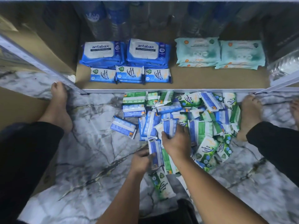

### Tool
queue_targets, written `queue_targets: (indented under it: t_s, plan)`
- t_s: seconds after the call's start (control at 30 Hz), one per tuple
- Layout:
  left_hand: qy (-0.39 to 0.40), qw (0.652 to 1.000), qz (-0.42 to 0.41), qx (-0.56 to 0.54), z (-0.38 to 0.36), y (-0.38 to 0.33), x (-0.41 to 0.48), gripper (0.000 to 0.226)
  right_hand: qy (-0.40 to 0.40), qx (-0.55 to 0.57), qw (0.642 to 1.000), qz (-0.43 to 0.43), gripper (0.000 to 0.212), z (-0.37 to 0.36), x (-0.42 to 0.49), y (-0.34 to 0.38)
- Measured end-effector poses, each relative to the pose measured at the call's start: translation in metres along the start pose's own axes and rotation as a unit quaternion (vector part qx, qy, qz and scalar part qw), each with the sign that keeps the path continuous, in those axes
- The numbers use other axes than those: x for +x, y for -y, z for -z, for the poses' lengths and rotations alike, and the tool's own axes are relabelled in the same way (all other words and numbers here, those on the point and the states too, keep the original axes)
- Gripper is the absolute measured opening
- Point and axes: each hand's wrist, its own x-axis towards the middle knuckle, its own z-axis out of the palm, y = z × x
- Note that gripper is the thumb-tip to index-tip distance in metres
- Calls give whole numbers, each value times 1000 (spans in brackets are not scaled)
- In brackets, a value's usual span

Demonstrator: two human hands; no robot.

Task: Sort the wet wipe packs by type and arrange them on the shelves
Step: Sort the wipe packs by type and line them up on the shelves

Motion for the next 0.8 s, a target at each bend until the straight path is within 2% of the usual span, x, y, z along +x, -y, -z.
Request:
queue_targets:
  t_s: [0.3, 0.37, 0.43, 0.47, 0.5, 0.57, 0.63, 0.7, 0.8]
  plan:
    - [2, 999, -40, 11, 11, -7, -17, 7, 46, 19, 999, -1, 71, 18, -3, 1]
    - [-1, 999, -45, 0, 19, -17, -22, 11, 64, 33, 997, -7, 61, 28, -5, 2]
    - [4, 999, -38, -35, 29, -32, -31, 17, 73, 94, 993, -22, 33, 44, -6, 6]
    - [17, 997, -30, -67, 32, -41, -38, 18, 81, 149, 985, -39, 19, 55, -8, 9]
    - [37, 994, -23, -99, 36, -49, -44, 19, 92, 210, 971, -61, 14, 65, -10, 12]
    - [93, 981, -21, -172, 38, -66, -61, 29, 99, 290, 945, -112, 20, 87, -13, 16]
    - [152, 962, -51, -219, 36, -85, -80, 21, 94, 336, 925, -147, 23, 109, -12, 23]
    - [189, 950, -83, -233, 36, -106, -100, 13, 104, 372, 907, -166, 18, 127, -8, 29]
    - [191, 949, -146, -206, 39, -137, -123, 18, 142, 437, 870, -179, 9, 155, -6, 34]
